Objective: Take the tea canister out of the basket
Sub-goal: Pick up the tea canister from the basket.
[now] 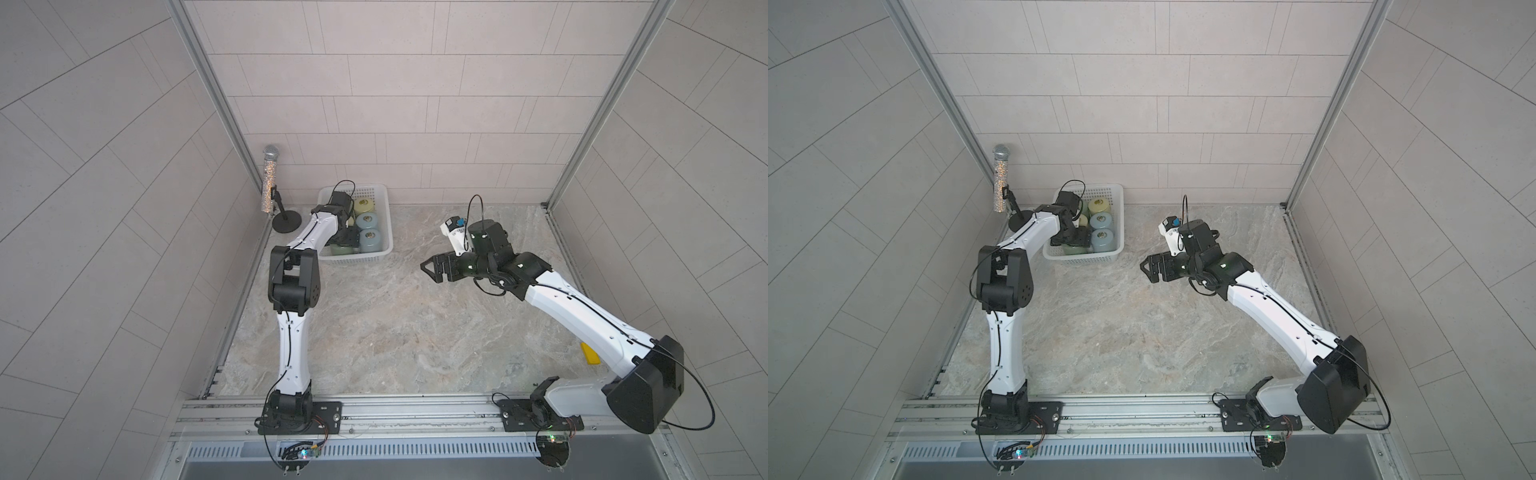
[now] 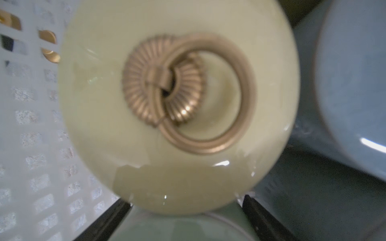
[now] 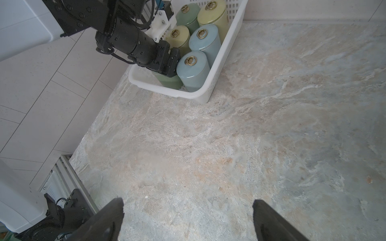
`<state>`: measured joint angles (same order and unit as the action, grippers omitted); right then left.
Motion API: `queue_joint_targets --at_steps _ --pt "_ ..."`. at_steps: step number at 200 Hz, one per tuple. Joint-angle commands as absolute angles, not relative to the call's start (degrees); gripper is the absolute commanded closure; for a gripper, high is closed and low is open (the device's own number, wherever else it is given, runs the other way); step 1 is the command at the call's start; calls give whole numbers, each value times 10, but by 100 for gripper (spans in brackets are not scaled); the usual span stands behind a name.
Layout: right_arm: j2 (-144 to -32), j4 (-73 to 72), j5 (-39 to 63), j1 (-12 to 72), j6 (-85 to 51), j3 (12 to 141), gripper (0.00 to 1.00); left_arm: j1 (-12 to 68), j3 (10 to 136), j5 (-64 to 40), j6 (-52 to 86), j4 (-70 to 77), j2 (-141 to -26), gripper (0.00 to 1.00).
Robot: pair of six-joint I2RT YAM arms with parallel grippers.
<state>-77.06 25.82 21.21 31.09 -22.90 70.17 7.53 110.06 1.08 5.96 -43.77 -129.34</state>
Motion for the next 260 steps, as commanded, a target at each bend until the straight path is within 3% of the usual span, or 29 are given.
queue_joint_targets --at_steps 1,28,77,260 --pt "-772 267 209 313 -226 711 0 81 1081 0 56 -429 -1287 19" --pt "-771 265 209 313 -226 711 0 81 1061 2 60 -423 -1263 25" --pt "-772 262 213 313 -231 709 0 81 1041 2 62 -425 -1219 27" --pt "-752 256 191 314 -252 694 0 81 1037 -16 97 -516 -1073 26"
